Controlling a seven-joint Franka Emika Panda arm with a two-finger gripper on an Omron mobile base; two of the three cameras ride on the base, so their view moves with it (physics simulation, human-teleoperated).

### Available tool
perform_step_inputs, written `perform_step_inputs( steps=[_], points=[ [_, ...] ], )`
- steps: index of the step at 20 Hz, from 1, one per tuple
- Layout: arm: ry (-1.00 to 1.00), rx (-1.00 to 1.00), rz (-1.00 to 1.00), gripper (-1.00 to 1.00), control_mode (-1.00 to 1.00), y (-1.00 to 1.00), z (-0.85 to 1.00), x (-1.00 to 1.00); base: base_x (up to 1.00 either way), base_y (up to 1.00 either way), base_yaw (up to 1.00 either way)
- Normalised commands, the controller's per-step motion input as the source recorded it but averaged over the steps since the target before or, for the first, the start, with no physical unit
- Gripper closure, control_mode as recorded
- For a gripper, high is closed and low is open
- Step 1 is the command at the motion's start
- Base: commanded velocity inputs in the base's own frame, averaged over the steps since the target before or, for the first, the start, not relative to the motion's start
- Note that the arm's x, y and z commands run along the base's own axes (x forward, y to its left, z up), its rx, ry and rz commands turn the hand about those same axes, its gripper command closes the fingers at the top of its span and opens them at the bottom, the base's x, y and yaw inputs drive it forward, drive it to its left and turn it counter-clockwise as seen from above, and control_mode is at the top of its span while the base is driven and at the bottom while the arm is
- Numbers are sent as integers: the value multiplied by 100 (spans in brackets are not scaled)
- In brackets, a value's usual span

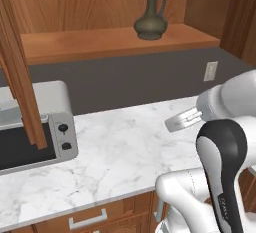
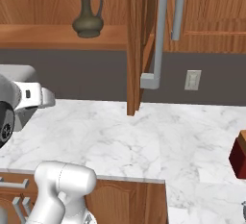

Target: Move the mustard and oil and vinegar bottle from the cabinet to the dining counter.

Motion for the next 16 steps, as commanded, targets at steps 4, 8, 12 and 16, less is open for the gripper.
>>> perform_step_inputs(
  steps=[4, 8, 12, 16],
  points=[
    [-8, -4, -27, -100, -100, 5, 38, 0, 0, 0, 0],
    [-1, 2, -25, -100, -100, 0, 40, 5, 0, 0, 0],
    [-3, 8, -21, -100, -100, -1, 44, 6, 0, 0, 0],
    [-2, 10, -13, -100, -100, -9, 41, 0, 0, 0, 0]
  ],
)
